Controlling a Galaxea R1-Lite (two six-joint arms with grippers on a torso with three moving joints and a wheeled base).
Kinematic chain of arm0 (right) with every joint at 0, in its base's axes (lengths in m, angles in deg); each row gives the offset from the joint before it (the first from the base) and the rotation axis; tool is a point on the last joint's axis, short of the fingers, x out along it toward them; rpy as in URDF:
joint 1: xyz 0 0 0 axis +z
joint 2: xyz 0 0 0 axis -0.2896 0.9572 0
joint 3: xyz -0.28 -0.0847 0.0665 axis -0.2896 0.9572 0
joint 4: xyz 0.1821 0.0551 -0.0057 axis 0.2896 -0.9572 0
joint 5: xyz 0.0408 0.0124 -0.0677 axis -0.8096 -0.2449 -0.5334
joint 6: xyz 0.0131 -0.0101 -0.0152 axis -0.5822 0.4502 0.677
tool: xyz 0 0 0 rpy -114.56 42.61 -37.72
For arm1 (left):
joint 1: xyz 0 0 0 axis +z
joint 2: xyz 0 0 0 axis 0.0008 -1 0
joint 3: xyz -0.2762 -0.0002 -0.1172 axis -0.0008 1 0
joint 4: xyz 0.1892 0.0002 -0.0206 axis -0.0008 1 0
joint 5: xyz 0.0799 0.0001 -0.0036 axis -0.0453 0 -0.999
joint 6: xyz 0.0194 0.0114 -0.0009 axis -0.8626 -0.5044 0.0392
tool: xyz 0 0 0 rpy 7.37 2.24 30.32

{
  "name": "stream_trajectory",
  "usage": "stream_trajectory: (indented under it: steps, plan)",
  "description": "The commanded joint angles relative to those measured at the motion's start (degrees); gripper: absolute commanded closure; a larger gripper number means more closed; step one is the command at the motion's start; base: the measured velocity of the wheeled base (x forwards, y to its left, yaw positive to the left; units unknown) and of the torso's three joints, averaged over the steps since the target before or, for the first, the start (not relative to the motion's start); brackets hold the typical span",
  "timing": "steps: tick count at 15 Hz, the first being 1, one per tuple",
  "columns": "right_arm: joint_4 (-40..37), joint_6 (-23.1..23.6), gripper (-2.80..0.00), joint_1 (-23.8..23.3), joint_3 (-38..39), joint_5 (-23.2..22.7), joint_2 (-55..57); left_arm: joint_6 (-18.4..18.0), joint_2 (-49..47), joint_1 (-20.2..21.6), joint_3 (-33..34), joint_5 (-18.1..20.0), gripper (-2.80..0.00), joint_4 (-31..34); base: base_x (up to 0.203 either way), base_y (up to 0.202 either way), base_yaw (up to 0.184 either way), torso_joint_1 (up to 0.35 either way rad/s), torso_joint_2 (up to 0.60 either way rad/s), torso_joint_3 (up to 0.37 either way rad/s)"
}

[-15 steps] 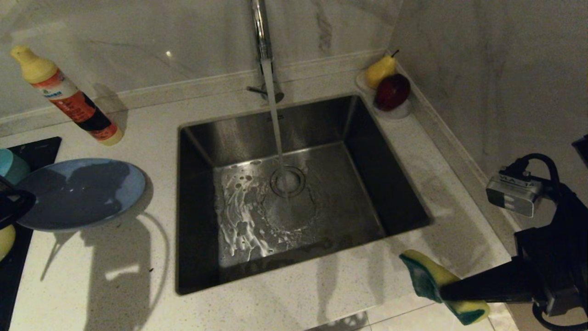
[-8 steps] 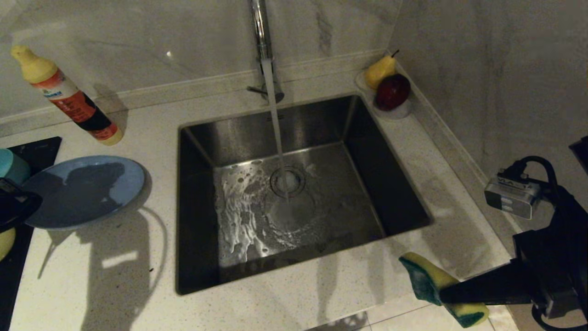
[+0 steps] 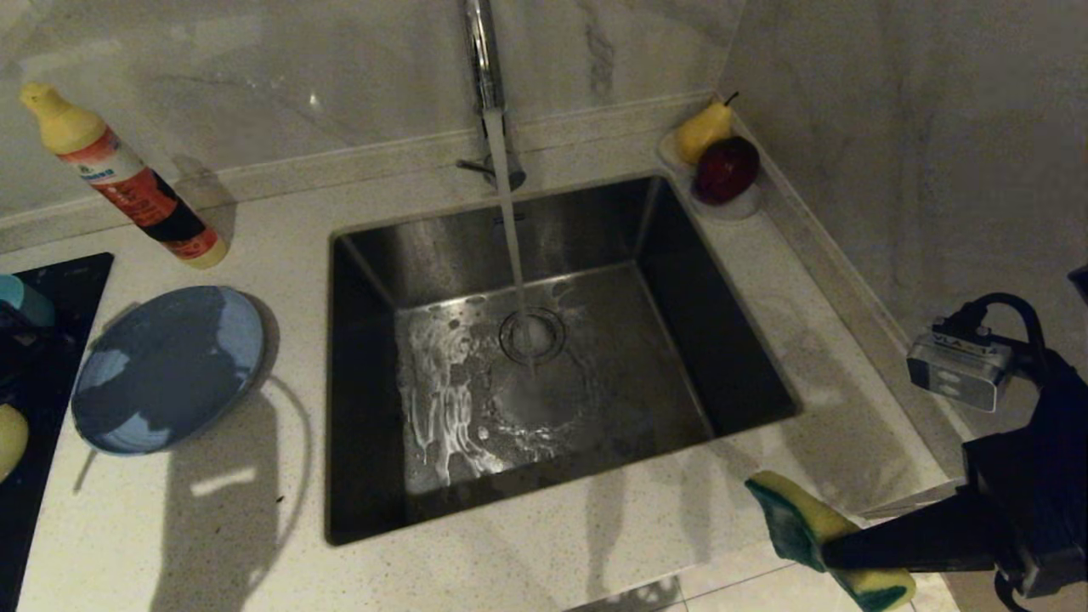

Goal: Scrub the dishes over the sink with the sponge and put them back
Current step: Place the plate on the table

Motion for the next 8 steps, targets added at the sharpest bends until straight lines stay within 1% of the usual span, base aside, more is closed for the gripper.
stream_trajectory:
  steps: [1,2,3,4,5,6,7,8]
  plan:
    - [-0.2,-0.2,0.00,0.0,0.3,-0.1,0.2,-2.8,2.9,-0.6,-2.9,6.6,-2.80,1.1,0.000,0.000,0.000,0.000,0.00,0.000]
    - [-0.3,-0.3,0.00,-0.1,0.5,0.0,0.2,-6.0,4.2,-1.3,-3.8,12.3,-2.80,1.9,0.000,0.000,0.000,0.000,0.00,0.000]
    - [-0.2,-0.3,0.00,-0.3,0.9,0.1,-0.2,-9.6,5.2,-2.1,-4.3,17.8,0.00,2.7,0.000,0.000,0.000,0.000,0.00,0.000]
    - [-0.2,-0.3,0.00,-0.5,1.0,0.4,-0.7,-14.8,6.3,-2.7,-4.5,23.9,0.00,2.9,0.000,0.000,0.000,0.000,0.00,0.000]
    - [-0.2,-0.4,0.00,-0.6,1.0,0.5,-1.4,-20.6,7.6,-3.1,-4.0,28.4,0.00,2.8,0.000,0.000,0.000,0.000,0.00,0.000]
    - [-0.3,-0.4,0.00,-0.9,0.9,0.5,-1.6,-25.0,8.8,-3.3,-3.5,31.5,0.00,2.8,0.000,0.000,0.000,0.000,0.00,0.000]
    - [-0.3,-0.4,0.00,-1.5,0.9,0.7,-1.8,-31.1,9.8,-3.6,-2.9,33.1,0.00,3.1,0.000,0.000,0.000,0.000,0.00,0.000]
    - [-0.4,-0.4,0.00,-1.7,1.1,0.8,-1.9,-35.3,10.8,-4.5,-1.8,33.7,0.00,3.3,0.000,0.000,0.000,0.000,0.00,0.000]
